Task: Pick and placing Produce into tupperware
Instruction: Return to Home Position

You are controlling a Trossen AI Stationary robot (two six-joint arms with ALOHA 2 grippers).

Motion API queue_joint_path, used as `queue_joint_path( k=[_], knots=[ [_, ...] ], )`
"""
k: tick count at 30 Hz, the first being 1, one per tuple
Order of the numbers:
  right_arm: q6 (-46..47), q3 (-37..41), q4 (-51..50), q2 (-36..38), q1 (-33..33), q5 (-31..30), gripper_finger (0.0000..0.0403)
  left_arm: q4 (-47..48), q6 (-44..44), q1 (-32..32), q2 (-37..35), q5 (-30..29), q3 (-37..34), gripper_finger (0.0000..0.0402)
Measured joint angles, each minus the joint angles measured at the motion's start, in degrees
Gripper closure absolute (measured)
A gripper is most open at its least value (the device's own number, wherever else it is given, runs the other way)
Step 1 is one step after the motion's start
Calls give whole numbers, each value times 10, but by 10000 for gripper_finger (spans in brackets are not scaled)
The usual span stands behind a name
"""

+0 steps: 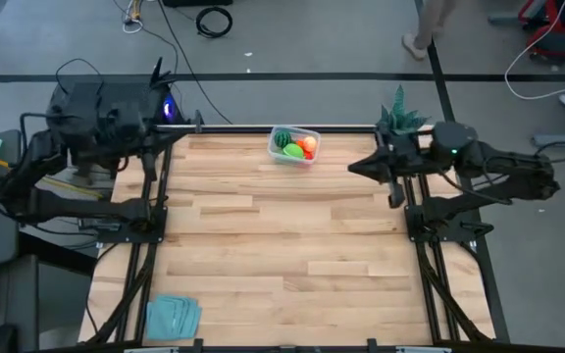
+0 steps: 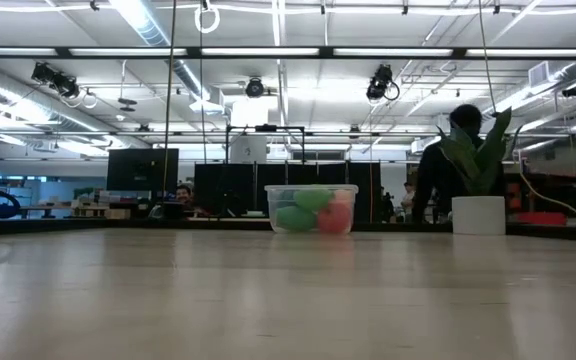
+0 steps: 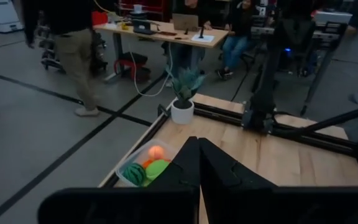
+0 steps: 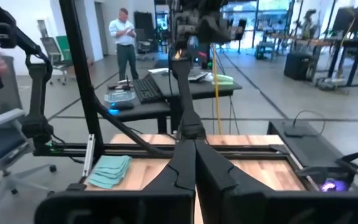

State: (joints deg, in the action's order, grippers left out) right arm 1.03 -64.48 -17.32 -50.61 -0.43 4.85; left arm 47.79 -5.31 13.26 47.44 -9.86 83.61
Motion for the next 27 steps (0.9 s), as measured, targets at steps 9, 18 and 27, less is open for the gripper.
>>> queue_joint_path(
  k=[9, 18, 27],
  knots=[
    [-7, 85, 30, 122, 3, -23, 397, -161, -32, 0, -149, 37, -194, 398],
    [3, 224, 143, 282, 3, -23, 398, -251, -46, 0, -295, 37, -326, 397],
    [-10, 293, 173, 395, 2, -27, 398, -266, -46, 0, -421, 37, -387, 396]
  ],
)
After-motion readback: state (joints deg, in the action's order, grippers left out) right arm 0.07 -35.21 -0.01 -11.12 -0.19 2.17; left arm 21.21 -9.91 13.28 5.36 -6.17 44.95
